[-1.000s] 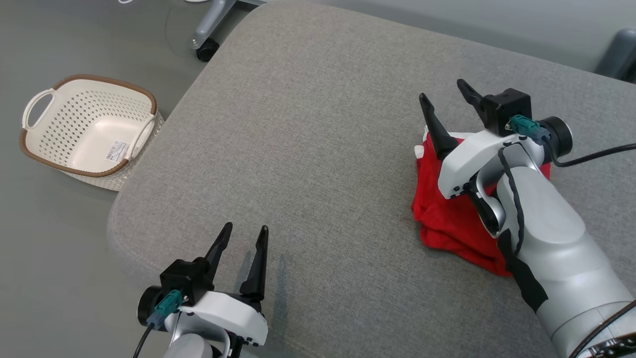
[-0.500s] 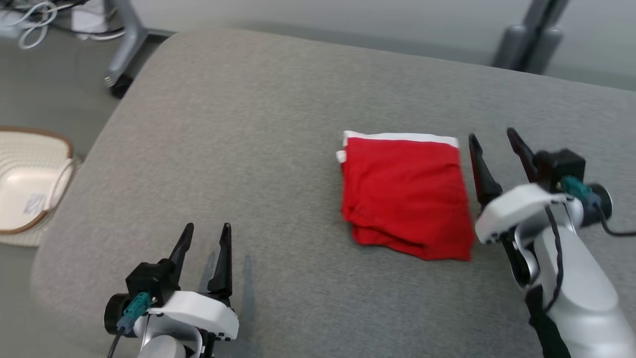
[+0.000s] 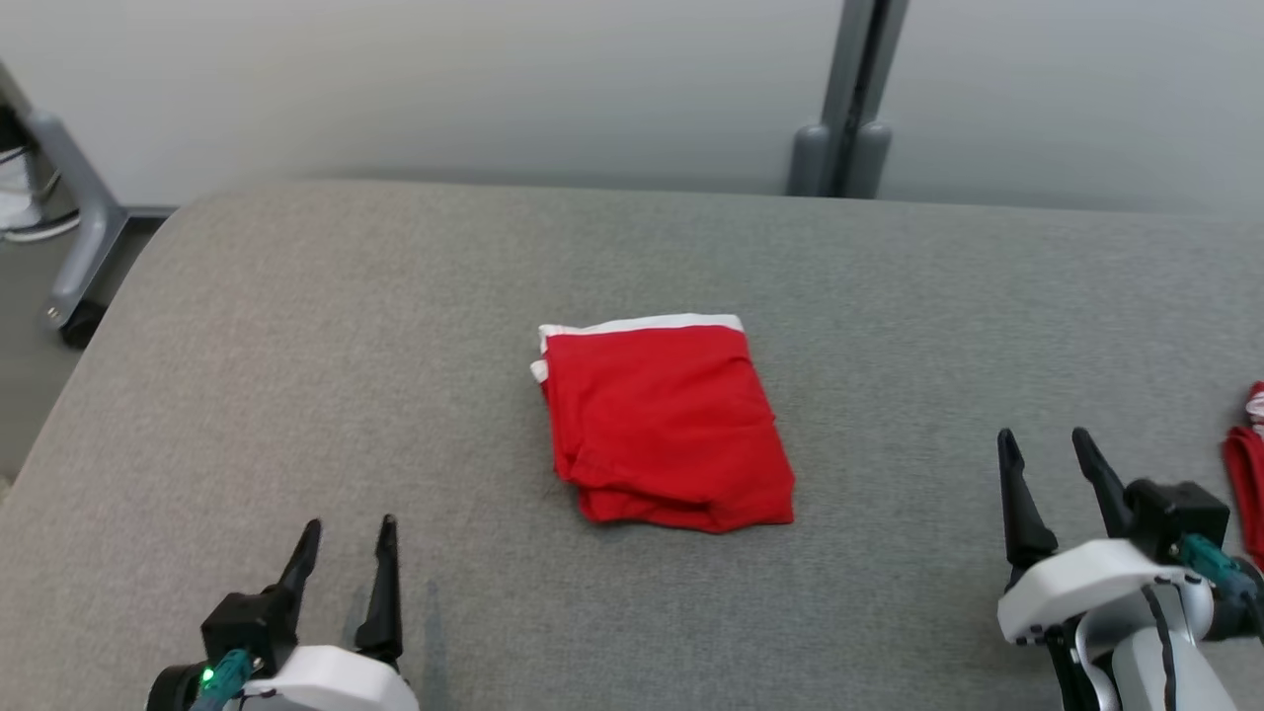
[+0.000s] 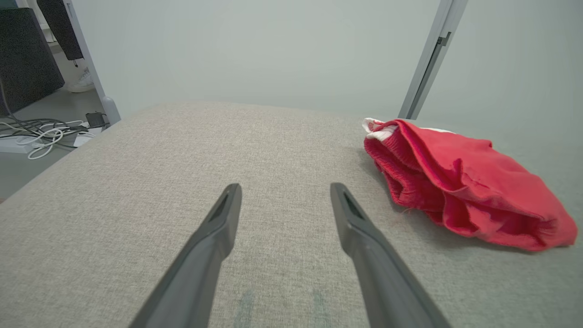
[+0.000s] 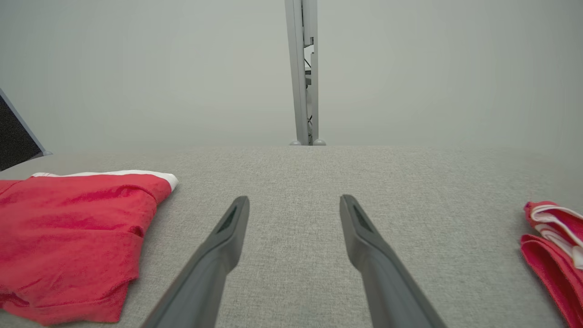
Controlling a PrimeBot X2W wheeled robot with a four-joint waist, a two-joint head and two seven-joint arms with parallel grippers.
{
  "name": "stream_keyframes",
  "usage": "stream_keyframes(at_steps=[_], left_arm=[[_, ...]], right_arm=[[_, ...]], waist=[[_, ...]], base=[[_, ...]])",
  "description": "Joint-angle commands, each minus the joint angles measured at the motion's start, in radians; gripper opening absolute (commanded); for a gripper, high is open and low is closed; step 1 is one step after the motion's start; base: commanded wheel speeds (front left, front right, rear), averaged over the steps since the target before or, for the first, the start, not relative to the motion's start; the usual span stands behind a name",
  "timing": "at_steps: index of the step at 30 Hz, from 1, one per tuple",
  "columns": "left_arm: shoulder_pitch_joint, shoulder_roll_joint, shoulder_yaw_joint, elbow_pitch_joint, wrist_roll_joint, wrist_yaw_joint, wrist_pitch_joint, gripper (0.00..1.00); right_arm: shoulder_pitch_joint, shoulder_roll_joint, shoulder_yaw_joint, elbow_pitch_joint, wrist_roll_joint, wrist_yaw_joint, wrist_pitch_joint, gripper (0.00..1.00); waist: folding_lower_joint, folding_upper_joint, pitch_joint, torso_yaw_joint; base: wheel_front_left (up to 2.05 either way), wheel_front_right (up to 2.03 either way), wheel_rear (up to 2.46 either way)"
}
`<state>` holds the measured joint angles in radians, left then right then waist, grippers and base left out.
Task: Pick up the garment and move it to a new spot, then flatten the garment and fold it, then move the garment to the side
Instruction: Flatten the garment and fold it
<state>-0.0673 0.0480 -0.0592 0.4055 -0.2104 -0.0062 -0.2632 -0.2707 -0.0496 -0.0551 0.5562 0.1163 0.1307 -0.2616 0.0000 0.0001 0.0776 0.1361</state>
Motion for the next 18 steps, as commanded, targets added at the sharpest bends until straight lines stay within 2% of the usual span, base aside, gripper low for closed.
stream_keyframes(at_steps=[1,9,18], left_arm=[[0.009,0.005,0.014,0.000,0.003,-0.003,-0.001,1.00],[0.069,0.005,0.088,0.001,0.046,-0.027,-0.001,1.00],[0.083,0.005,0.084,-0.003,0.039,-0.022,-0.001,1.00]], right_arm=[[0.017,-0.004,0.003,-0.009,0.006,0.000,-0.004,1.00],[0.108,-0.004,0.032,-0.032,0.022,0.000,-0.004,1.00],[0.150,-0.005,0.074,-0.022,0.061,0.000,-0.004,1.00]], waist=[[0.0000,-0.0001,-0.035,-0.038],[0.0000,-0.0001,-0.082,-0.097],[0.0000,-0.0001,-0.086,-0.108]], base=[[0.00,0.00,0.00],[0.00,0.00,0.00],[0.00,0.00,0.00]])
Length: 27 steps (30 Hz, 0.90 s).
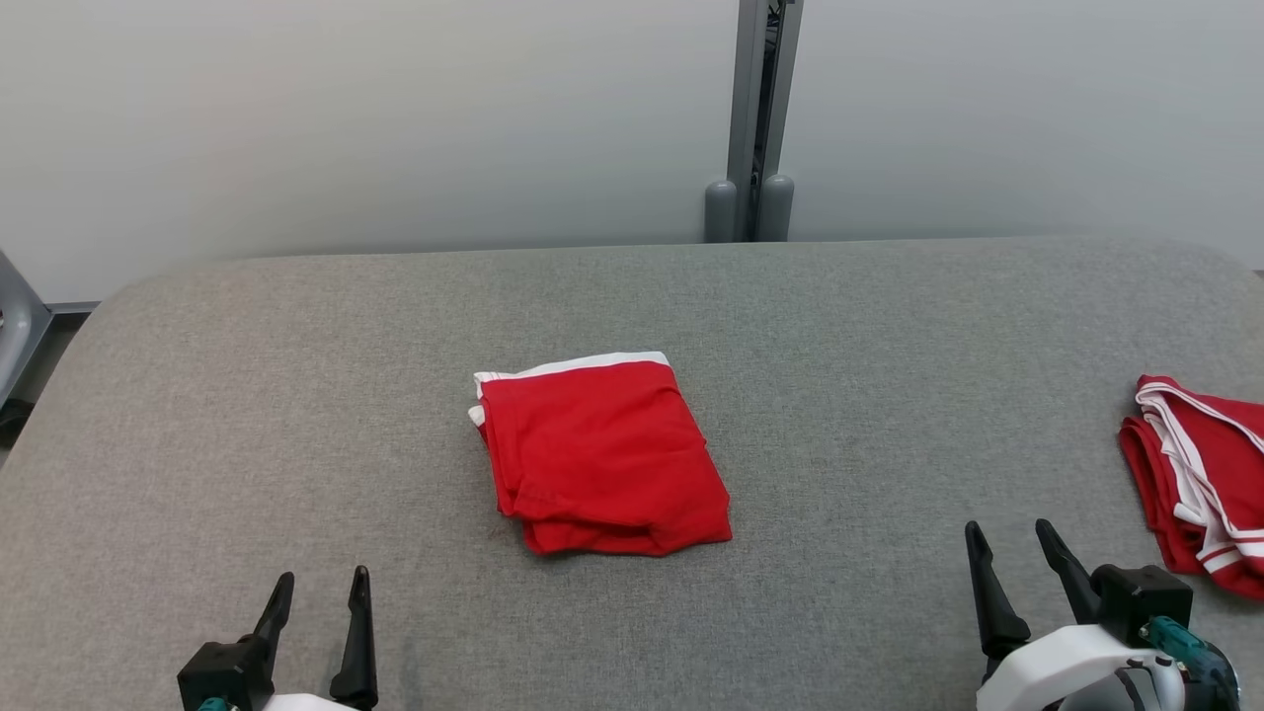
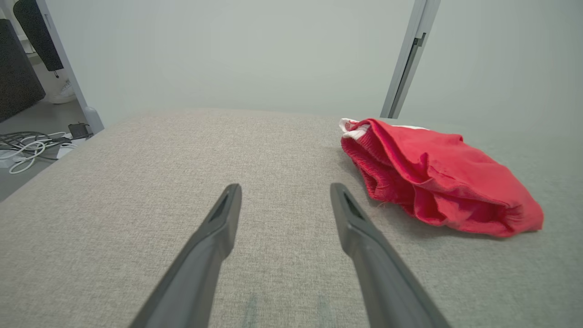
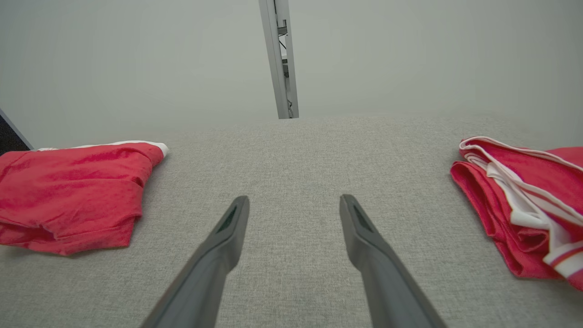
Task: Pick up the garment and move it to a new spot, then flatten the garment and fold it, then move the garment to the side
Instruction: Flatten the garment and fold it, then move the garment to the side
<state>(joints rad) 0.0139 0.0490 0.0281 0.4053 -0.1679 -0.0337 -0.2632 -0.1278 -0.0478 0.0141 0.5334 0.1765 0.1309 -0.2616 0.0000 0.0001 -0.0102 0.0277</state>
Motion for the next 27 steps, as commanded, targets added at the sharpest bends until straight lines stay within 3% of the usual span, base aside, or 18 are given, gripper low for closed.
stream_keyframes(at_steps=[1,13,20,27], left_arm=[[0.002,0.004,-0.006,-0.002,-0.008,0.007,-0.001,1.00],[-0.061,0.004,-0.071,-0.020,-0.023,0.004,-0.001,1.00],[-0.132,0.004,-0.180,-0.002,-0.061,0.005,-0.001,1.00],[-0.143,0.003,-0.238,0.006,-0.094,0.017,-0.001,1.00]], right_arm=[[0.006,-0.006,0.007,0.000,-0.002,0.000,-0.004,1.00],[-0.079,-0.006,0.065,0.015,0.024,0.000,-0.004,1.00],[-0.258,-0.006,0.215,0.115,0.093,0.000,-0.004,1.00],[-0.391,-0.009,0.217,0.318,0.127,0.000,-0.004,1.00]], waist=[[0.0000,-0.0001,0.003,0.002],[0.0000,-0.0001,0.095,0.072],[0.0000,-0.0001,0.185,0.212],[0.0000,-0.0001,0.201,0.344]], base=[[0.00,0.00,0.00],[0.00,0.00,0.00],[0.00,0.00,0.00],[0.00,0.00,0.00]])
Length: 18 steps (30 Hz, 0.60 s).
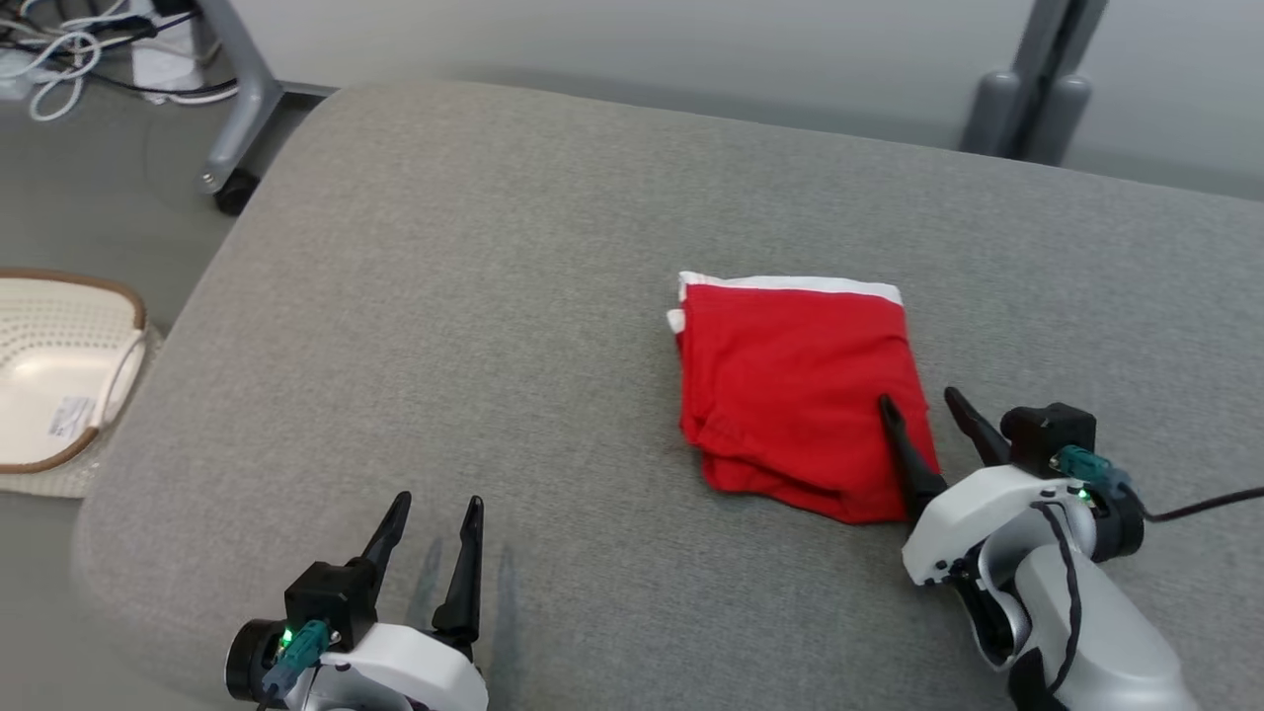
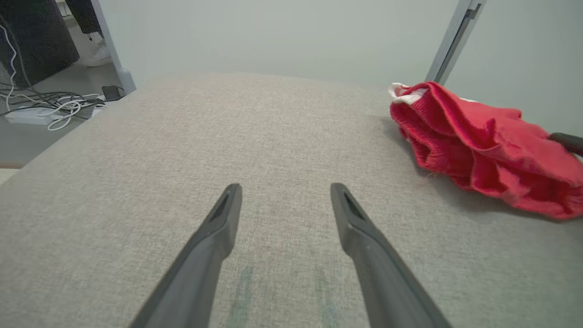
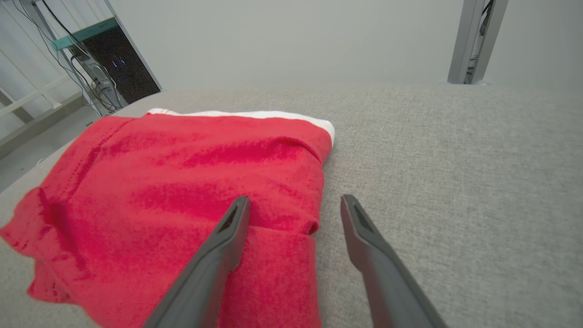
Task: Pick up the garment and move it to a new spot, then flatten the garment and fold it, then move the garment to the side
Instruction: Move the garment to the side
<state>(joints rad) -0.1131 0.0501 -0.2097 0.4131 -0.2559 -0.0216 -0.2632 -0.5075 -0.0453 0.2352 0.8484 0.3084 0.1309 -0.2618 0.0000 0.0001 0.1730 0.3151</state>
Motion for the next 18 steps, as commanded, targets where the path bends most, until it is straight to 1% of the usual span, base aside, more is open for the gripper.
stream_keyframes(at_steps=[1,4,5,6,7,8,10,13,15,18], left_arm=[[-0.013,0.002,-0.004,-0.003,-0.008,0.006,-0.001,1.00],[-0.007,0.002,-0.011,-0.005,-0.016,0.009,-0.001,1.00],[-0.005,0.003,-0.011,-0.004,-0.016,0.009,-0.001,1.00],[-0.003,0.002,-0.012,-0.002,-0.016,0.010,-0.001,1.00],[-0.004,0.002,-0.015,0.000,-0.017,0.009,-0.001,1.00],[-0.006,0.002,-0.016,0.002,-0.019,0.008,-0.001,1.00],[-0.009,0.003,-0.018,0.003,-0.022,0.007,-0.001,1.00],[-0.012,0.002,-0.027,0.007,-0.025,0.007,-0.001,1.00],[-0.009,0.003,-0.029,0.009,-0.026,0.006,-0.001,1.00],[0.002,0.002,-0.035,0.012,-0.022,0.002,-0.001,1.00]], right_arm=[[-0.025,-0.010,-0.017,0.041,-0.003,0.000,-0.004,1.00],[-0.053,-0.009,-0.041,0.120,-0.011,0.000,-0.004,1.00],[-0.057,-0.009,-0.049,0.137,0.000,0.000,-0.004,0.94],[-0.062,-0.010,-0.051,0.155,-0.005,0.000,-0.004,0.49],[-0.065,-0.010,-0.052,0.166,-0.006,0.000,-0.004,0.22],[-0.065,-0.010,-0.055,0.176,0.000,0.000,-0.004,0.00],[-0.060,-0.009,-0.050,0.196,0.007,0.000,-0.001,0.00],[-0.050,-0.008,-0.070,0.204,0.009,0.000,-0.001,0.00],[-0.040,-0.010,-0.093,0.186,0.000,0.000,-0.002,0.00],[-0.019,-0.012,-0.129,0.146,-0.008,0.000,-0.002,0.00]], waist=[[0.0000,-0.0001,0.017,0.070],[0.0000,-0.0001,0.016,0.104],[0.0000,-0.0001,0.014,0.112],[0.0000,-0.0001,0.012,0.118],[0.0000,-0.0001,0.011,0.125],[0.0000,-0.0001,0.009,0.131],[0.0000,-0.0001,0.005,0.138],[0.0000,-0.0001,-0.007,0.142],[0.0000,-0.0001,-0.020,0.137],[0.0000,-0.0001,-0.038,0.111]], base=[[0.00,0.00,0.00],[0.00,0.00,0.00],[0.00,0.00,0.00],[0.00,0.00,0.00],[0.00,0.00,0.00],[0.00,0.00,0.00],[0.00,0.00,0.00],[0.00,0.00,0.00],[0.00,0.00,0.00],[0.00,0.00,0.00]])
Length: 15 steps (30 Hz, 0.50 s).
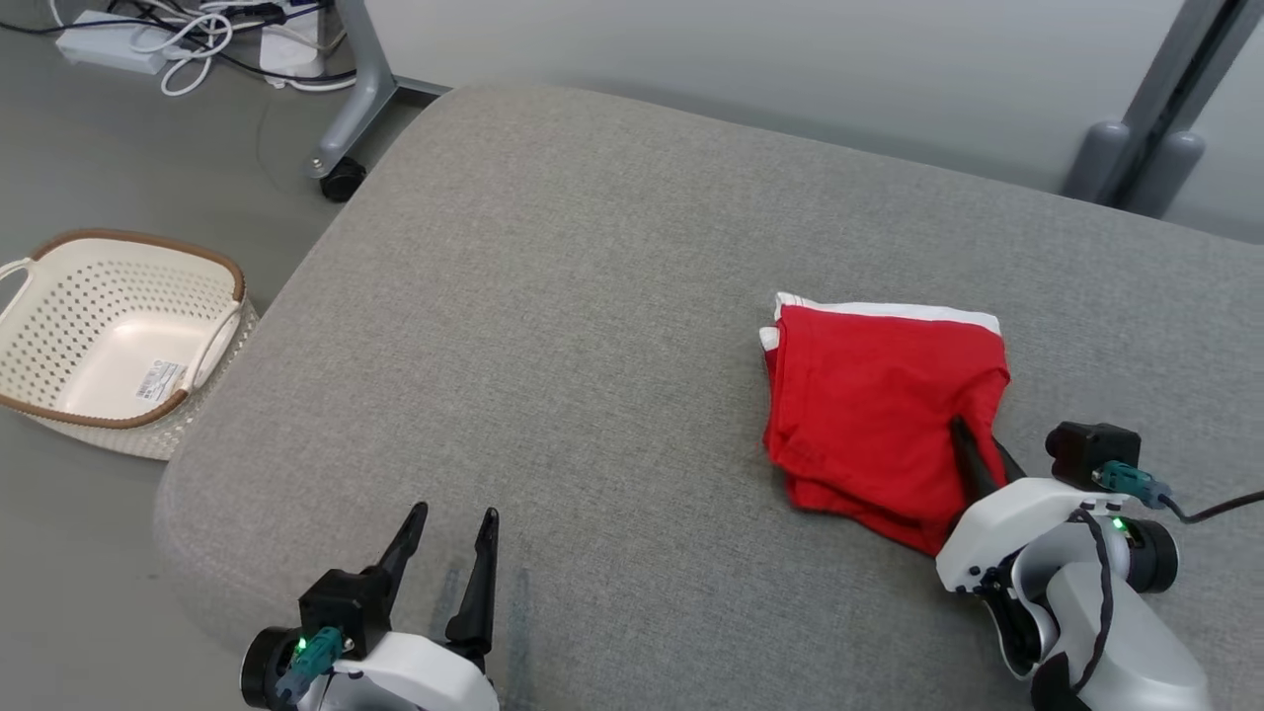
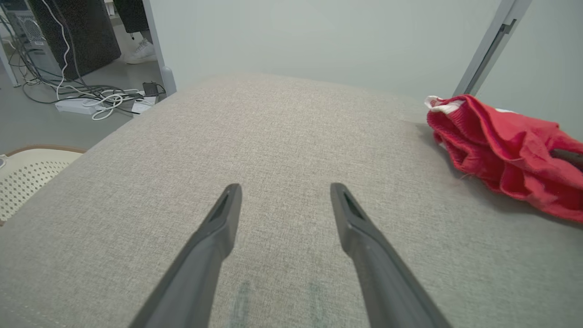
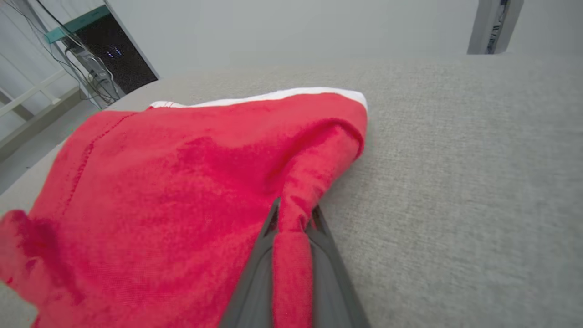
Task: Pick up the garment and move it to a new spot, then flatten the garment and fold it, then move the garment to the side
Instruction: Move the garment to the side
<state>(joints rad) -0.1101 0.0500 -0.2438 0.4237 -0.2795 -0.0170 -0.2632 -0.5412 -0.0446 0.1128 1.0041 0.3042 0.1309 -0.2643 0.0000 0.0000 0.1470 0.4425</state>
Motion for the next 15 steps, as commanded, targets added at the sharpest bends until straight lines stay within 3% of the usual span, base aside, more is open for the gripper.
stream_keyframes(at_steps=[1,8,9,15], left_arm=[[0.006,0.003,0.003,0.004,0.008,-0.002,-0.001,1.00],[0.005,0.002,0.041,-0.006,0.035,-0.009,-0.001,1.00],[0.005,0.002,0.041,-0.006,0.035,-0.009,-0.001,1.00],[-0.004,0.003,0.069,-0.002,0.060,-0.024,-0.001,1.00]], right_arm=[[0.022,-0.012,-0.011,-0.023,0.000,0.000,0.001,0.00],[0.051,-0.011,0.023,-0.099,0.031,0.000,0.001,0.00],[0.051,-0.011,0.023,-0.099,0.031,0.000,0.001,0.00],[0.079,-0.010,0.088,-0.141,0.063,0.000,0.001,0.00]], waist=[[0.0000,0.0000,-0.019,-0.033],[0.0000,0.0000,-0.027,-0.226],[0.0000,0.0000,-0.027,-0.226],[0.0000,0.0000,-0.034,-0.440]], base=[[0.00,0.00,0.00],[0.00,0.00,0.00],[0.00,0.00,0.00],[0.00,0.00,0.00]])
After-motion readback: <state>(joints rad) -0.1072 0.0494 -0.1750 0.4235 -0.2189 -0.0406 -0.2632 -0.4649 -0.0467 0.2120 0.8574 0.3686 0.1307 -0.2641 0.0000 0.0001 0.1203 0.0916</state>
